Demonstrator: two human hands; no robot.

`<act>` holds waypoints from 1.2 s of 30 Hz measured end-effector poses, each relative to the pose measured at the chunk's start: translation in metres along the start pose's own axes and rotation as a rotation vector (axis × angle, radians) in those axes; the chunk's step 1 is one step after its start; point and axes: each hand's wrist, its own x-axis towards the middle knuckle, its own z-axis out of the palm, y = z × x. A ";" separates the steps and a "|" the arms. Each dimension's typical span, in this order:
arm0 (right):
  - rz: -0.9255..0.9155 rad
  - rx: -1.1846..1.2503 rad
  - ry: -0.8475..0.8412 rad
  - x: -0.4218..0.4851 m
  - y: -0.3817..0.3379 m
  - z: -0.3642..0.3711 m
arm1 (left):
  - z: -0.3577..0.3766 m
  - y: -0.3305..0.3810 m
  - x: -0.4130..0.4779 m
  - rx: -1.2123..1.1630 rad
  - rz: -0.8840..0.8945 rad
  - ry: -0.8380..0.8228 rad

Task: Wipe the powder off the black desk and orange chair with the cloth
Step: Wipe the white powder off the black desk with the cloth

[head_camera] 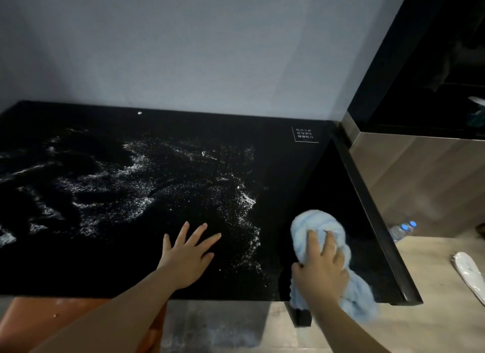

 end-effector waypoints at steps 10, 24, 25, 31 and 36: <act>-0.160 0.660 0.101 -0.003 -0.052 -0.015 | -0.012 -0.031 0.019 -0.026 0.156 0.007; -0.390 0.499 -0.072 -0.030 -0.111 0.009 | -0.019 -0.041 0.023 -0.073 0.249 -0.025; -0.391 0.546 -0.070 -0.028 -0.104 0.004 | -0.021 -0.042 0.023 -0.088 0.253 -0.035; 0.038 0.249 0.157 -0.011 -0.019 -0.003 | -0.033 -0.045 0.023 -0.185 0.260 -0.090; -0.063 0.157 0.090 -0.037 -0.083 0.009 | -0.024 -0.042 0.019 -0.149 0.243 -0.021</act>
